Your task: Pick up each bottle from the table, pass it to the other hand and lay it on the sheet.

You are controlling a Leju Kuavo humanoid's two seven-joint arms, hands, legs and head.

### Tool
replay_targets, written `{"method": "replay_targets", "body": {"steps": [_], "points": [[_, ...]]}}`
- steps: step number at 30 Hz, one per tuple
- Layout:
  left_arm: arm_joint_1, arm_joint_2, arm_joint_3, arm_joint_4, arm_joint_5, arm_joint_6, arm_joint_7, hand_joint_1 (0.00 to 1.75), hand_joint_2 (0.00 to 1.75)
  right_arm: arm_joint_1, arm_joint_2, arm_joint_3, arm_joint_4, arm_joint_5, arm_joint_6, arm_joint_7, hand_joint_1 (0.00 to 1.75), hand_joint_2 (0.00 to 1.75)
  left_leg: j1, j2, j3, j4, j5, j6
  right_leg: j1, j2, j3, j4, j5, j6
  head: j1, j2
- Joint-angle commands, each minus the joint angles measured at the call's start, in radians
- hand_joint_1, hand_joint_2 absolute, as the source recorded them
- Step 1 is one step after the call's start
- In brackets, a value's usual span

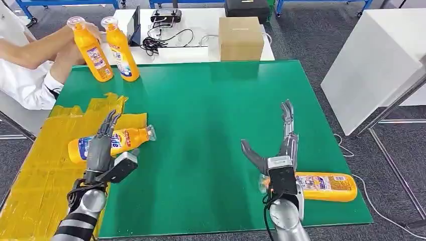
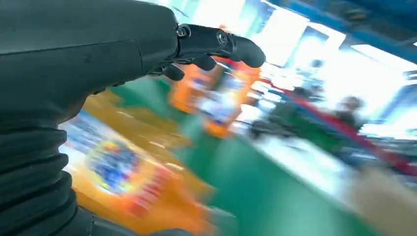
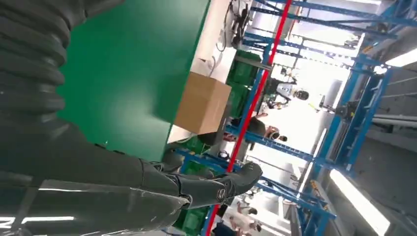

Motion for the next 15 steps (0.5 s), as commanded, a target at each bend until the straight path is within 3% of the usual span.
{"method": "replay_targets", "body": {"steps": [1, 3, 6, 11, 15], "points": [[0.096, -0.014, -0.045, -0.288, 0.159, -0.092, -0.083, 0.00, 1.75, 0.006, -0.026, -0.029, -0.018, 0.032, -0.002, -0.004, 0.00, 1.75, 0.001, 0.001, 0.002, 0.000, -0.002, 0.000, 0.001, 0.001, 0.003, -0.001, -0.001, 0.001, 0.000, 0.000], [0.135, -0.044, -0.027, -0.346, 0.256, -0.170, -0.115, 0.00, 1.75, 0.011, -0.065, -0.013, -0.024, 0.194, -0.042, 0.031, 0.00, 1.75, 0.000, 0.001, 0.003, 0.000, -0.002, 0.000, 0.001, 0.000, 0.003, -0.001, -0.001, 0.000, 0.000, 0.000], [0.206, -0.083, 0.005, -0.414, 0.342, -0.243, -0.139, 0.00, 1.75, 0.005, -0.186, 0.054, 0.002, 0.465, 0.067, 0.176, 0.00, 1.75, 0.000, 0.002, 0.003, 0.000, -0.002, 0.000, 0.001, 0.001, 0.003, -0.002, -0.001, 0.001, 0.000, 0.000], [0.213, -0.089, 0.007, -0.415, 0.341, -0.244, -0.144, 0.00, 1.75, 0.008, -0.187, 0.050, 0.020, 0.466, 0.062, 0.170, 0.00, 1.75, 0.000, 0.000, 0.002, -0.001, -0.001, 0.000, 0.000, 0.000, 0.002, -0.001, -0.001, 0.001, 0.000, 0.000], [0.226, -0.116, 0.016, -0.375, 0.347, -0.275, -0.148, 0.00, 1.75, 0.025, -0.307, 0.148, 0.044, 0.576, 0.196, 0.209, 0.00, 1.75, 0.000, 0.001, 0.003, -0.001, -0.001, 0.000, 0.000, 0.001, 0.003, -0.002, -0.001, 0.001, 0.000, 0.000]]}}
